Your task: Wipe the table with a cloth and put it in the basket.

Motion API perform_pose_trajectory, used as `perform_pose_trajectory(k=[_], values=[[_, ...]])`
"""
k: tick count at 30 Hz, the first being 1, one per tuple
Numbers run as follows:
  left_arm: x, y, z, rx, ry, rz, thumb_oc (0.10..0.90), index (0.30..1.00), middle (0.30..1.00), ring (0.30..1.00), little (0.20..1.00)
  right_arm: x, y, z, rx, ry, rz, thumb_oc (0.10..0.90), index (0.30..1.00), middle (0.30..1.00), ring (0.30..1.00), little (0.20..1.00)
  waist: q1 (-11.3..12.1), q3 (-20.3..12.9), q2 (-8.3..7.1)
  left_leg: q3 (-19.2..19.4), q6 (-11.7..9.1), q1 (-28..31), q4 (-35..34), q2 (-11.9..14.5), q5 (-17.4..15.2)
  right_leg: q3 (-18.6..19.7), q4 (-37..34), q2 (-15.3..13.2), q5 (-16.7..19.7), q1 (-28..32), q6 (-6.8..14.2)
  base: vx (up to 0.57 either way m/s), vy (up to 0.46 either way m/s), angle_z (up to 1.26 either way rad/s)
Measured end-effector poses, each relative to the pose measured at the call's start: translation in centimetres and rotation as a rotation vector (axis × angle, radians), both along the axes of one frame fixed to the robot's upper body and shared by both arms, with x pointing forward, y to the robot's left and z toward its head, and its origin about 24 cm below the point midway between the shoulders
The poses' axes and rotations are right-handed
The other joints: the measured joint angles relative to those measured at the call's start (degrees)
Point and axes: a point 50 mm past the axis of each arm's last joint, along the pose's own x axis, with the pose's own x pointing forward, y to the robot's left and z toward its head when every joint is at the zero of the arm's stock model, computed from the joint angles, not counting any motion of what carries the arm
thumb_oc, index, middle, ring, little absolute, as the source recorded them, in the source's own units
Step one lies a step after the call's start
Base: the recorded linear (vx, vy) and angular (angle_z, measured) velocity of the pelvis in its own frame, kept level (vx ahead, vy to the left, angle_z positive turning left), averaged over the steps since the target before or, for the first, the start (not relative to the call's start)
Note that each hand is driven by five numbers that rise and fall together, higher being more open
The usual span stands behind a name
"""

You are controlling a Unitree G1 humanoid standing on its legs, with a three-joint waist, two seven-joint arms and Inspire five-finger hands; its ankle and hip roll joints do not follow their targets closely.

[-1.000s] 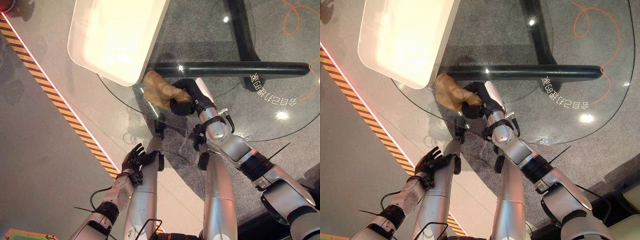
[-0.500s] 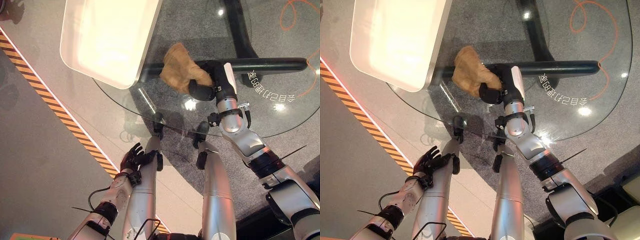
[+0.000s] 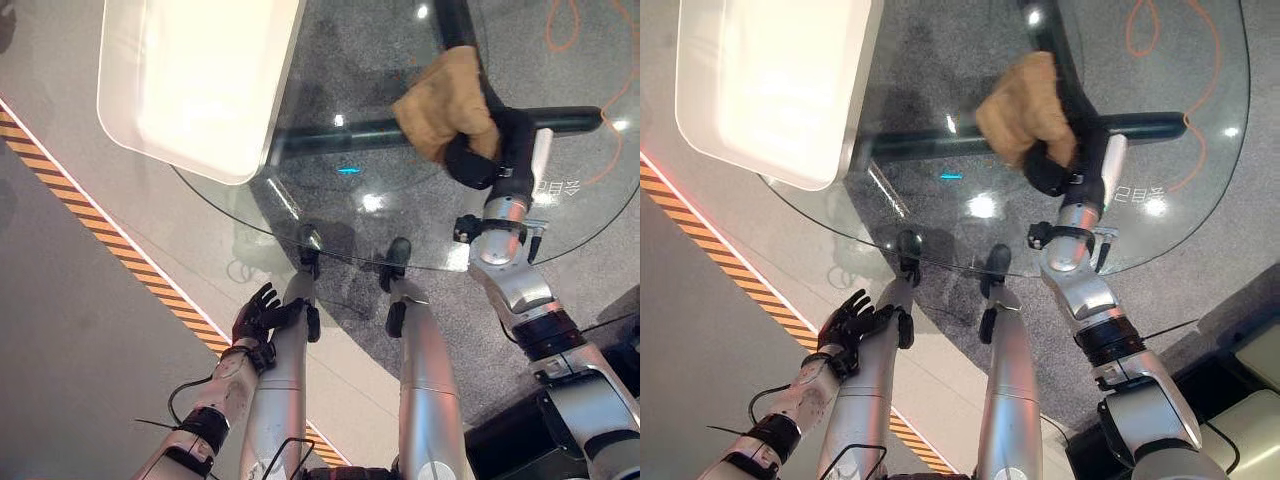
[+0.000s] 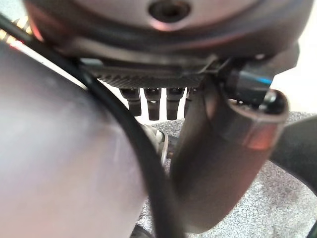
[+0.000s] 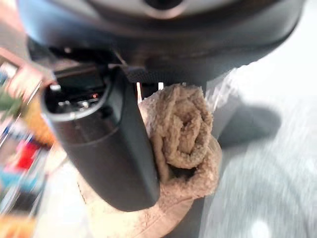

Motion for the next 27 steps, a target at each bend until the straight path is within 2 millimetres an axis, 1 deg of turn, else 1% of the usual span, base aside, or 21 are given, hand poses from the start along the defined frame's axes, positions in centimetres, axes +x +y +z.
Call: perform_pose_trajectory(k=[3, 5, 7, 10, 14, 20, 27], values=[[0.0, 0.3, 0.0, -0.001, 0.000, 0.011, 0.800, 0.900, 0.900, 0.900, 0.900, -0.4, -1.9, -0.3, 0.069, -0.012, -0.096, 0.100, 0.300, 0.300, 0.300, 0.200, -0.3, 0.1, -0.28, 0.3, 0.0, -0.1, -0.8, 0.1, 0.2, 0.1, -0.6, 0.1, 0.5, -0.4, 0.1, -0.04, -0.015, -0.05], [-0.1, 0.4, 0.0, -0.010, 0.003, 0.021, 0.800, 0.900, 0.900, 0.900, 0.900, -0.6, -2.8, -0.6, 0.114, -0.015, -0.153, 0.100, 0.300, 0.300, 0.300, 0.200, -0.6, 0.1, -0.27, 0.4, -0.1, -0.2, -1.0, -0.2, 0.3, 0.2, -0.7, 0.1, 0.6, -0.6, 0.1, 0.00, 0.000, -0.02], [0.0, 0.4, 0.1, -0.013, -0.003, 0.023, 0.800, 0.900, 0.900, 0.900, 0.900, -0.9, -3.5, -0.7, 0.151, -0.036, -0.203, 0.100, 0.300, 0.300, 0.300, 0.200, -0.7, 0.1, -0.27, 0.6, -0.4, -0.5, -1.3, -0.2, 0.2, 0.4, -0.8, 0.2, 0.6, -1.2, 0.1, 0.00, 0.014, -0.05], [0.0, 0.4, 0.2, -0.015, -0.013, 0.028, 0.800, 0.900, 0.900, 0.900, 0.900, -1.5, -4.4, -1.3, 0.197, -0.062, -0.285, 0.100, 0.300, 0.300, 0.300, 0.200, -0.8, 0.1, -0.24, 0.8, -0.1, -0.9, -1.5, -0.1, 0.4, 1.3, -0.8, 0.5, 0.6, -2.1, 0.1, 0.00, 0.015, -0.07], [0.0, 0.4, 0.2, -0.015, -0.015, 0.029, 0.800, 0.900, 0.900, 0.900, 0.900, -1.9, -4.6, -1.6, 0.215, -0.077, -0.337, 0.100, 0.300, 0.300, 0.300, 0.200, -0.7, 0.1, -0.18, 0.8, -0.1, -0.9, -1.7, -0.1, 0.4, 1.3, -0.7, 0.5, 0.6, -2.3, 0.0, 0.00, 0.003, -0.01], [0.0, 0.3, 0.2, -0.025, -0.011, 0.031, 0.800, 0.900, 0.900, 0.900, 0.900, -1.8, -4.7, -1.4, 0.218, -0.083, -0.345, 0.100, 0.300, 0.300, 0.300, 0.200, -0.4, 0.2, -0.05, 0.8, -0.2, -0.9, -1.8, -0.1, 0.5, 1.3, -0.7, 0.5, 0.6, -2.3, 0.1, 0.00, 0.000, 0.00], [0.0, -0.2, 0.1, -0.040, -0.009, 0.027, 0.800, 0.900, 0.900, 0.900, 0.900, -1.7, -4.6, -0.8, 0.224, -0.104, -0.356, 0.100, 0.300, 0.300, 0.300, 0.200, 0.8, 0.3, 1.05, 0.7, -0.7, -0.9, -1.9, 0.1, 0.8, 1.3, -0.6, 0.7, 0.7, -2.3, -0.1, 0.00, 0.000, 0.00]])
